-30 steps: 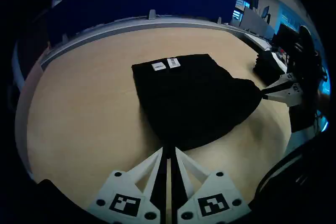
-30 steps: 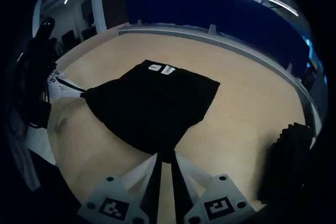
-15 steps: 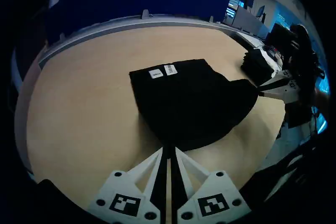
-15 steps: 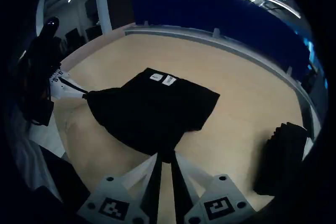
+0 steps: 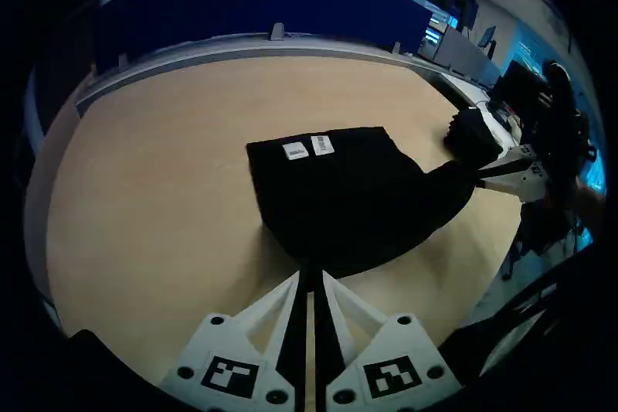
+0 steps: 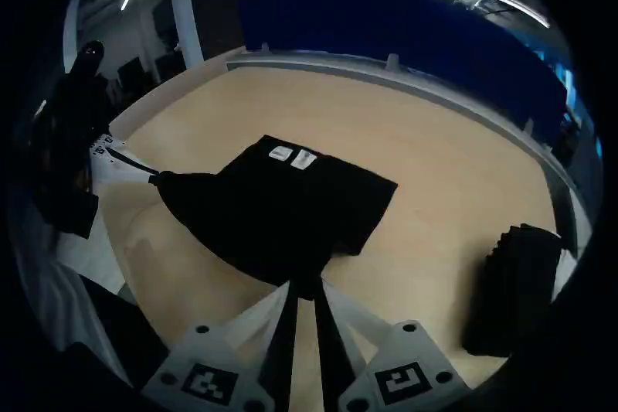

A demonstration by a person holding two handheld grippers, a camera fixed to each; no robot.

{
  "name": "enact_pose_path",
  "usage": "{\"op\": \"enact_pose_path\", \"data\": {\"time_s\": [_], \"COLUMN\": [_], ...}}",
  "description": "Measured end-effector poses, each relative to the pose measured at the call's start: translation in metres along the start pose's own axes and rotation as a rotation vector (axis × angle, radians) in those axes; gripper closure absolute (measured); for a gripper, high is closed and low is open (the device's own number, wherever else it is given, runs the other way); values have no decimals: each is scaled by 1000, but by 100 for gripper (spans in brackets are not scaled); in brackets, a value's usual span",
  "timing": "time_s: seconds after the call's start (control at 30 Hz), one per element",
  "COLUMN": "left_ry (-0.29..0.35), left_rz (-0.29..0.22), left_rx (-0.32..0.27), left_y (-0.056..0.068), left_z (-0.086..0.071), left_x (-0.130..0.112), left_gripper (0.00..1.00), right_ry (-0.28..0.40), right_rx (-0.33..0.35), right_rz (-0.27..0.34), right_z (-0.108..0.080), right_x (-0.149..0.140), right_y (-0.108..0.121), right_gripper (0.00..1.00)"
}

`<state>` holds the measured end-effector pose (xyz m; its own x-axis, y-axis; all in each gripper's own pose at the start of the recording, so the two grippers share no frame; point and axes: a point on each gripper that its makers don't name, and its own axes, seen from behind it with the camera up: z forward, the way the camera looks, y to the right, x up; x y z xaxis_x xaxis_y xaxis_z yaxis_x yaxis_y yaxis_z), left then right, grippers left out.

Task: Fold towel

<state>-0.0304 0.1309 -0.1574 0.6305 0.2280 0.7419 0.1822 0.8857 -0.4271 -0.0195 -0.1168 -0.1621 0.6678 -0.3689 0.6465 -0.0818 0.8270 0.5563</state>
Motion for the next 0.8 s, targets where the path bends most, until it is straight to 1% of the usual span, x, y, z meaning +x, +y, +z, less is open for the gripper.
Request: {"op": "enact_pose_path", "data": {"time_s": [0.17,0.3,0.4,0.57,0.7,0.8], "left_ry": [22,44,59,77,84,88], "left_rz": [-23,-20,-15,-33,-54,-63], "left_rx": [7,18,33,47,60,68], "left_y": [-7,-14,-21,-34,-44,-50], "left_z": [6,14,22,39,55,67], "left_x": [22,41,56,78,90,94], "left_gripper": [94,95,94,95,95,95], "right_ry": [-2,-8,-10,-18,-13,-5], "right_rx": [-1,-11,-19,-33,-26,-23], "right_rz": [-5,-14,-26,-32,-5,29], "right_z": [5,12,19,35,52,64], "right_x": [16,28,38,53,63,71], "right_y": [12,23,32,47,57,65], "right_gripper": [85,85,85,85,85,85]}}
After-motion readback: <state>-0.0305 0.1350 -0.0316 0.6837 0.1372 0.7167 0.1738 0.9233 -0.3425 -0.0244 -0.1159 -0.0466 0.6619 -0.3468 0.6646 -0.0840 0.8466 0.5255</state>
